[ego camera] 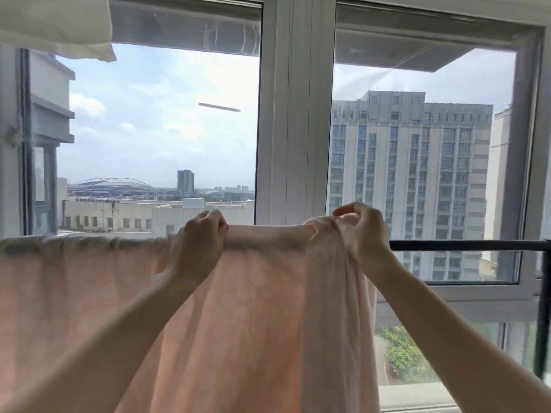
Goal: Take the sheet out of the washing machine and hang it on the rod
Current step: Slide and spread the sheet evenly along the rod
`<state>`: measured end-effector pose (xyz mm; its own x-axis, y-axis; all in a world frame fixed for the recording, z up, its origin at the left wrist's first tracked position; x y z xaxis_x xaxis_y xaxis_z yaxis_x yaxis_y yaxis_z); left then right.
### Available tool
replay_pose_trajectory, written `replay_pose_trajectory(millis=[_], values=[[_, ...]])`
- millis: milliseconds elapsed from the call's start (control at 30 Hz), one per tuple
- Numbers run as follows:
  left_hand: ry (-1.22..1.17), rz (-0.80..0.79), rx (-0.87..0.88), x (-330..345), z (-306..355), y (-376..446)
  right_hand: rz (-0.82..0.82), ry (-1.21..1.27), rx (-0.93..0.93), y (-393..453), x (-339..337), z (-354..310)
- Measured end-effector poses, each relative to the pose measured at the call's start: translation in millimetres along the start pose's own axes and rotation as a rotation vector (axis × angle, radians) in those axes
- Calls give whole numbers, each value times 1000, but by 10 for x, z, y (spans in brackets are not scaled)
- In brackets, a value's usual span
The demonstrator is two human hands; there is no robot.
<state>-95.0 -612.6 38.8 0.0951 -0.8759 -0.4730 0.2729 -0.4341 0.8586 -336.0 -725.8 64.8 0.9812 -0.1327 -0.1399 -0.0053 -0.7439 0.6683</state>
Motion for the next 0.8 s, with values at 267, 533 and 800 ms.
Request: replay_pose_trajectory(millis=[267,533,800], values=[[-42,-57,36,-64,179,-100,-91,-110,-78,3,-102,119],[-48,-45,121,49,234,-138,-12,-516,-157,47,-344,320],[-104,-96,190,86,250,-190,-282,-610,-486,-231,-37,59]])
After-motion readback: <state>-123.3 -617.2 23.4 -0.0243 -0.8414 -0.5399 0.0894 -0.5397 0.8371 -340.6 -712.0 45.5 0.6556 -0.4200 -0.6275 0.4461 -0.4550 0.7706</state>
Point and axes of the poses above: each hand's wrist, its own y-axis towards the middle knuckle, its own x-axis out of the palm, z = x × y, the point moved 1 cm from there along y, towards the middle knuckle, and after that the axes turned 9 degrees about y, right-handed, at the moved point
